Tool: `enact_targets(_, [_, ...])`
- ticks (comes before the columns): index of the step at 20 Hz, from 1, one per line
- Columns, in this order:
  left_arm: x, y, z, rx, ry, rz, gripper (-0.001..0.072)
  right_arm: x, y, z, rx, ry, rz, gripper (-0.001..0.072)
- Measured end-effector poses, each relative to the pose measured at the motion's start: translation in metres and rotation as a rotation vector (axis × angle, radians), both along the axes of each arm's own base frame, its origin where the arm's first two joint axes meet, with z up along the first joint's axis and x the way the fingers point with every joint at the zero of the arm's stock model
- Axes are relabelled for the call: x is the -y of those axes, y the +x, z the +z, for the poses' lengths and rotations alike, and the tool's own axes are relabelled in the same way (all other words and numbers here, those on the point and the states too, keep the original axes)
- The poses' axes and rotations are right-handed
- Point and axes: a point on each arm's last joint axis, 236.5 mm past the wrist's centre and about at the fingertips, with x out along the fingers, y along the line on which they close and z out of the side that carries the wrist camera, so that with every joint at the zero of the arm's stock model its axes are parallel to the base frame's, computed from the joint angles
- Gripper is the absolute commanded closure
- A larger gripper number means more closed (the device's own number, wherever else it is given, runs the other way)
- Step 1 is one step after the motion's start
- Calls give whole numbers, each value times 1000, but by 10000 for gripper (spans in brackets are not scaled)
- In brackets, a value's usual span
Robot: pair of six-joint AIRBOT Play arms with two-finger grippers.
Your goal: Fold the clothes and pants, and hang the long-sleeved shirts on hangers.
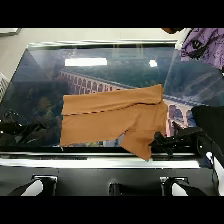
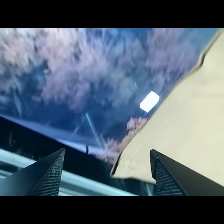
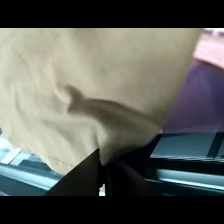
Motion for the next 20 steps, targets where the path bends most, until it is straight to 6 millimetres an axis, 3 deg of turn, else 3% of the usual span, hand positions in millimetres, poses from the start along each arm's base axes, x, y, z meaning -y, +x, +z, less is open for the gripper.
enact_targets(7, [40,-32,-36,-20,-149,-108,94,-3,4,14,55,-10,-1,683])
enact_targets(20, [86,-28,-56,17,-297,-217,113,-8,0,30,77,3,6,683])
